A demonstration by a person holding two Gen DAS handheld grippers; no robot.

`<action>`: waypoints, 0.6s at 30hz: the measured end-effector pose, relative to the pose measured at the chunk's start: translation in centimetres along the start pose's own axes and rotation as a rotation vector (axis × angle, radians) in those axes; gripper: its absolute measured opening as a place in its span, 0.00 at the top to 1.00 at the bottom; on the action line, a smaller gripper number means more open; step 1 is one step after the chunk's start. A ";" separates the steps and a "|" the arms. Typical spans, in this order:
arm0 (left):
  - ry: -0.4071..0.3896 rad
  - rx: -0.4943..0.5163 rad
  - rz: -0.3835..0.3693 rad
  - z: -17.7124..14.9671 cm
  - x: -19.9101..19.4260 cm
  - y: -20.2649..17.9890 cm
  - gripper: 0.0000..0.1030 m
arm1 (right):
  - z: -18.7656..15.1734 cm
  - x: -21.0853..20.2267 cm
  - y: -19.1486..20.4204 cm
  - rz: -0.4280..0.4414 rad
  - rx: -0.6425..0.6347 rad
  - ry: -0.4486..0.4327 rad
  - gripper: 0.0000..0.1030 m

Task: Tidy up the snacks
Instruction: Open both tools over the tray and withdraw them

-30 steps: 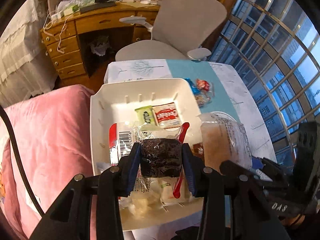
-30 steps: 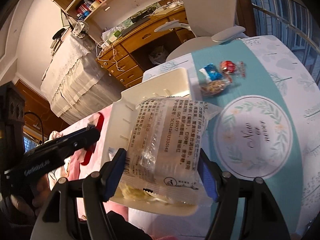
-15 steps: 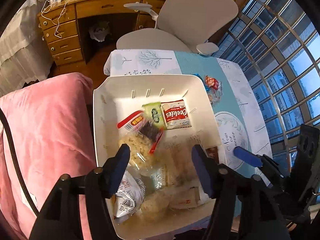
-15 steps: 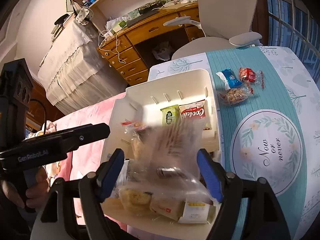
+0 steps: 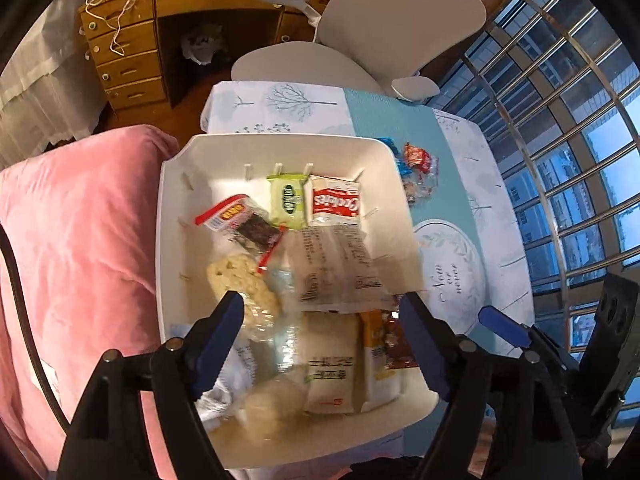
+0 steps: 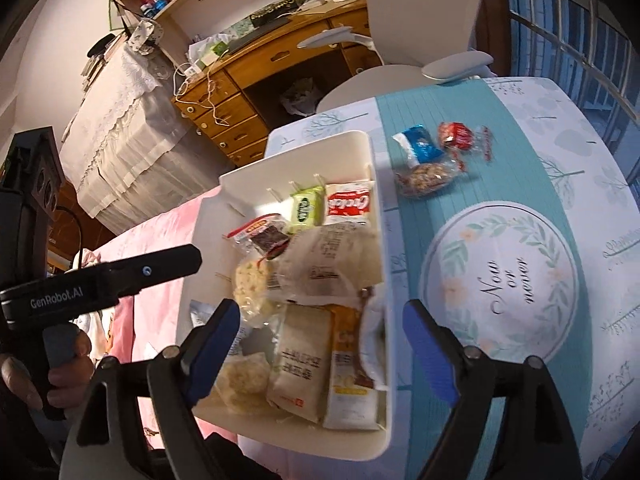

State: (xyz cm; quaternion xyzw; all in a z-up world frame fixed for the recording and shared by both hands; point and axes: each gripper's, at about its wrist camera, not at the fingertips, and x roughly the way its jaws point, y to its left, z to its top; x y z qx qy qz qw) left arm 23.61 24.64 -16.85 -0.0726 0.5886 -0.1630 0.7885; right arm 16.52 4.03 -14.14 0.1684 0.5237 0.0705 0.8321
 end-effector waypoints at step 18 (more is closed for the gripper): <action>0.037 -0.139 0.068 -0.5 1.8 -8.9 0.22 | 2.3 -4.5 -7.9 -0.002 -0.103 0.008 0.18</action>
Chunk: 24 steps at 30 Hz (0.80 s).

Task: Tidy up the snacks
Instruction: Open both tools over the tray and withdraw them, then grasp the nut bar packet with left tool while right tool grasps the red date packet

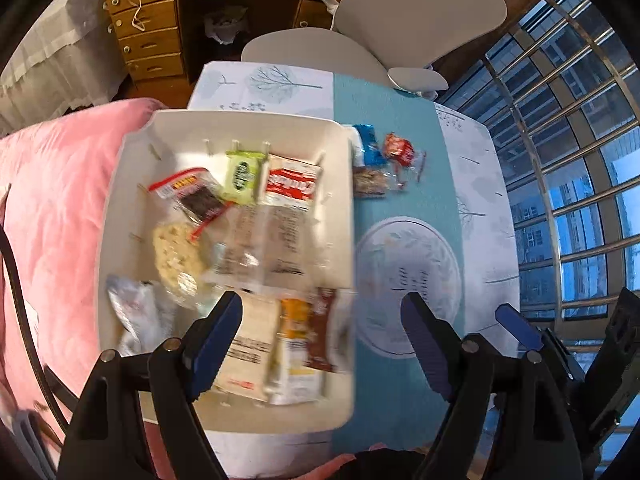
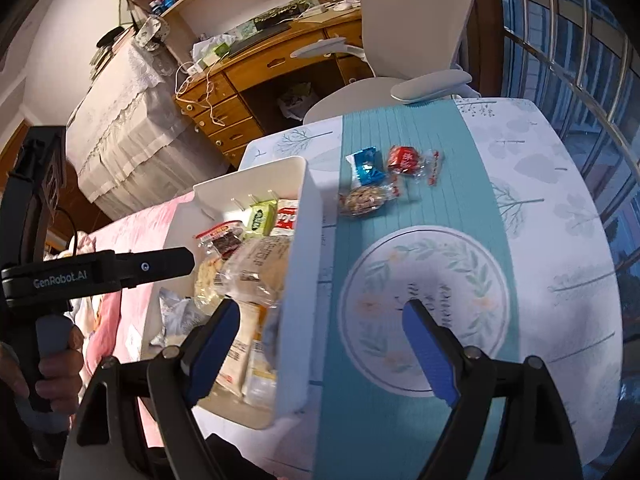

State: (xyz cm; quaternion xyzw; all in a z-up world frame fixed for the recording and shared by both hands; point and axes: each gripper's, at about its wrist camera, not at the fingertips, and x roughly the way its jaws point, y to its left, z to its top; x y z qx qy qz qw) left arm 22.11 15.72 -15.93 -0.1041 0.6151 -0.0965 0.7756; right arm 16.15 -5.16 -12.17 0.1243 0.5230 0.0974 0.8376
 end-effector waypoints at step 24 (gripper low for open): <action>-0.109 -0.503 0.011 -0.1 6.1 -9.8 0.22 | 7.4 -1.2 -12.9 0.030 -0.255 -0.032 0.18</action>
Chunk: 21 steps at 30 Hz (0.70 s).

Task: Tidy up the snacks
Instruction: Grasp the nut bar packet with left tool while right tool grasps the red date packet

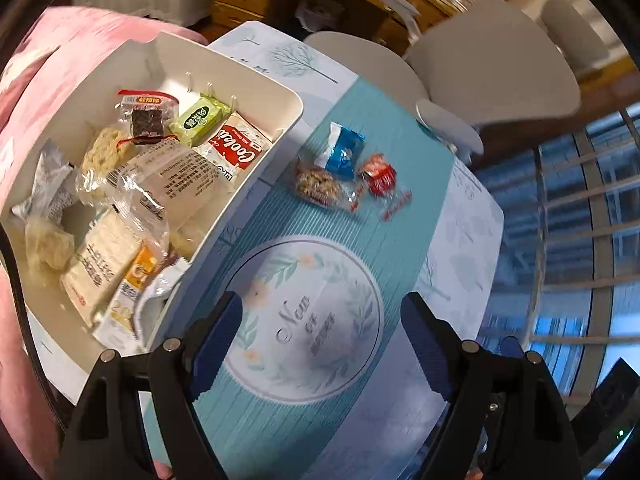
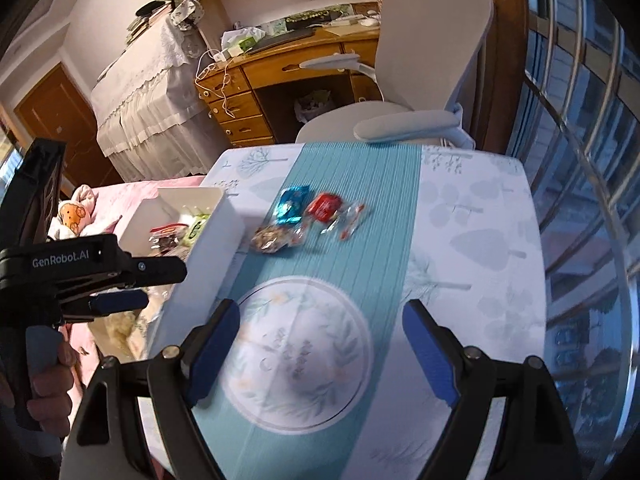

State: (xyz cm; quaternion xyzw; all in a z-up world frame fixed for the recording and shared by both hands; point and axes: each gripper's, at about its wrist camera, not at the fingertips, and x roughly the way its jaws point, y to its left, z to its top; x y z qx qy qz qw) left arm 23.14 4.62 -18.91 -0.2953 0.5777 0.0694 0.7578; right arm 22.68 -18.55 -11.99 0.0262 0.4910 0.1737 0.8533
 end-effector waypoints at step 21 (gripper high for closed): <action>-0.152 -0.296 -0.012 3.7 10.9 -1.4 0.22 | 4.4 13.1 -2.6 0.029 -0.411 -0.172 0.18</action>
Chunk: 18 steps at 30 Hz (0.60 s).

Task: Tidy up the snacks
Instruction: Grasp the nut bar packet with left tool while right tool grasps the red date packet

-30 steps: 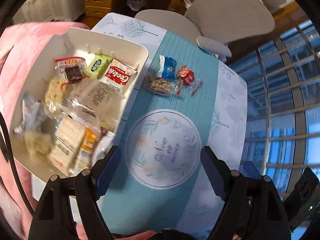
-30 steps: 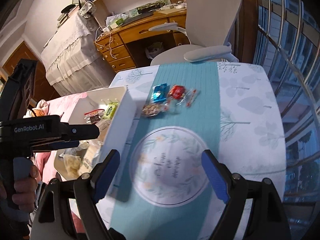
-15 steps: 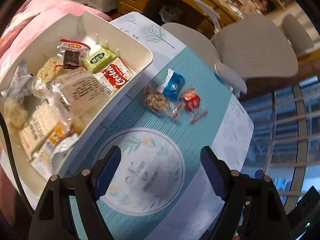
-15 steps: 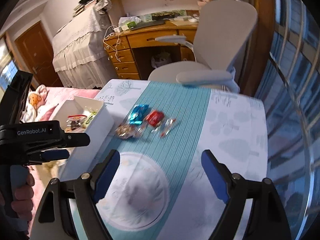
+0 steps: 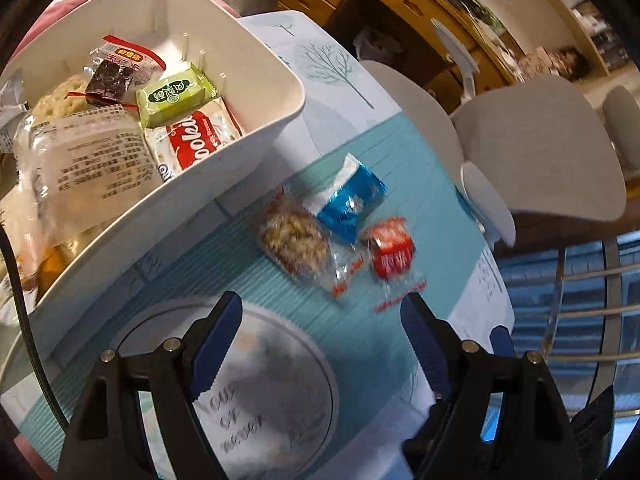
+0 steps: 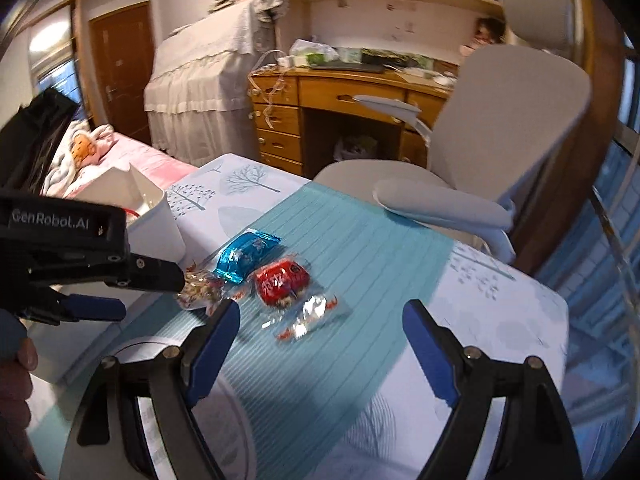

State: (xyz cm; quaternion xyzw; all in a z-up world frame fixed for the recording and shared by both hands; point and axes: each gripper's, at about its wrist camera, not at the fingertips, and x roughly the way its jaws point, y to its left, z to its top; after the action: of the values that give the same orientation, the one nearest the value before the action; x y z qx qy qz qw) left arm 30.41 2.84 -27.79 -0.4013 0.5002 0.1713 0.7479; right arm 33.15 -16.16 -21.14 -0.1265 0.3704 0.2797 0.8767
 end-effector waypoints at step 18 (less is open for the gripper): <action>-0.084 -0.063 0.065 1.8 4.1 -0.3 0.26 | -1.0 7.0 3.2 0.036 -0.115 0.011 0.18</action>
State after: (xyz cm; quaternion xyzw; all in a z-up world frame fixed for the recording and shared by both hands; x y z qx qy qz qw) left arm 33.54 3.38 -30.99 -0.4005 0.4754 0.2280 0.7494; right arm 34.63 -11.20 -26.94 -0.1718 0.3608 0.3154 0.8607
